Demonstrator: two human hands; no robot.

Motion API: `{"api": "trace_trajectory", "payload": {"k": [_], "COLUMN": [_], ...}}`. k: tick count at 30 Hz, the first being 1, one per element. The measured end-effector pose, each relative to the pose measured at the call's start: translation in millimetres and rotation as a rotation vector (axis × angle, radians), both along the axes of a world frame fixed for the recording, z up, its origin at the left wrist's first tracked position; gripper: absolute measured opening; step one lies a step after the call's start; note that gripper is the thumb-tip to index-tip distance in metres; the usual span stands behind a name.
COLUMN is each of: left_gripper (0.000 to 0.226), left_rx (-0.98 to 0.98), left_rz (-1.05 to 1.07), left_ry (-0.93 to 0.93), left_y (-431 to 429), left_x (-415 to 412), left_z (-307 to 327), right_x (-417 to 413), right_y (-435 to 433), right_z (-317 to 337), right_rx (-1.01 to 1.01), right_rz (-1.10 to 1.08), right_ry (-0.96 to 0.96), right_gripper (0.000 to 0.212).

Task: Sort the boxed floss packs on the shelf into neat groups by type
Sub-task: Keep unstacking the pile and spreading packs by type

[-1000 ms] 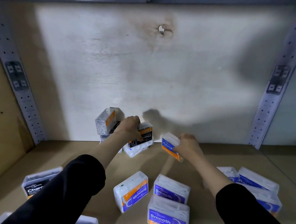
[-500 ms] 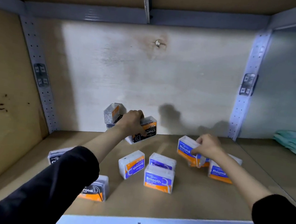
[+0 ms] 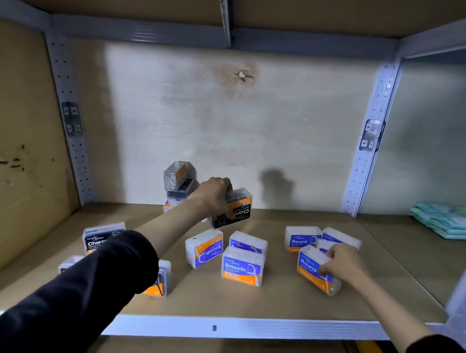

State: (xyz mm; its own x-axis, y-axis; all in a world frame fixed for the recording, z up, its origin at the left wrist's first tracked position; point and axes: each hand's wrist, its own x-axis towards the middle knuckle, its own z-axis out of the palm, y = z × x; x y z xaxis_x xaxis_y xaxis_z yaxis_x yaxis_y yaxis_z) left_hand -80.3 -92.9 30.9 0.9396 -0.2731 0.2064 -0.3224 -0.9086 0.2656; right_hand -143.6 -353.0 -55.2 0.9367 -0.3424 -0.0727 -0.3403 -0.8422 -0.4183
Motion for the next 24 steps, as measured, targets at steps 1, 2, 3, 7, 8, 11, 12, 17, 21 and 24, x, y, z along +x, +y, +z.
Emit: {"api": "trace_trajectory", "payload": {"k": [1,2,3,7,8,11,12,17,21,24], "left_gripper": [0.057,0.057,0.057,0.058,0.058,0.058,0.058,0.059,0.057,0.057], "left_rx": [-0.001,0.0,0.001,0.001,0.003,0.008,0.008,-0.002,-0.022,-0.041], "left_rz": [0.001,0.001,0.002,0.01,0.012,0.016,0.018,0.031,0.049,0.068], "left_ry": [0.001,0.001,0.0,0.005,0.005,0.003,0.003,0.001,0.001,0.006], "left_y": [0.2,0.5,0.7,1.8,2.1,3.3,3.9,11.2,24.5,38.6], "left_x": [-0.6,-1.1,-1.5,-1.7,-1.5,-1.0,-0.6,0.3,-2.1,-1.6], "left_z": [-0.1,-0.3,-0.5,-1.8,-2.2,-3.1,-3.0,-1.0,2.4,2.0], "right_x": [-1.2,-1.6,-2.1,0.9,2.1,1.6,0.5,-4.0,-3.7,-7.8], "right_y": [-1.7,-3.7,-5.7,-10.5,-10.4,-4.6,-0.8,37.4,86.9,125.6], "right_z": [-2.5,-5.6,-8.5,-15.2,-15.5,-11.9,-9.6,2.9,5.5,-1.7], "right_rx": [0.002,0.008,0.019,0.011,-0.007,-0.066,-0.084,-0.14,-0.087,-0.099], "right_rz": [-0.01,-0.017,-0.021,-0.024,-0.021,-0.008,0.002,0.13,0.332,0.494], "right_ry": [0.003,0.004,0.004,0.007,0.013,0.003,-0.027,-0.197,-0.222,-0.234], "right_gripper": [0.028,0.03,0.03,0.031,0.035,0.045,0.043,0.028,0.035,0.034]}}
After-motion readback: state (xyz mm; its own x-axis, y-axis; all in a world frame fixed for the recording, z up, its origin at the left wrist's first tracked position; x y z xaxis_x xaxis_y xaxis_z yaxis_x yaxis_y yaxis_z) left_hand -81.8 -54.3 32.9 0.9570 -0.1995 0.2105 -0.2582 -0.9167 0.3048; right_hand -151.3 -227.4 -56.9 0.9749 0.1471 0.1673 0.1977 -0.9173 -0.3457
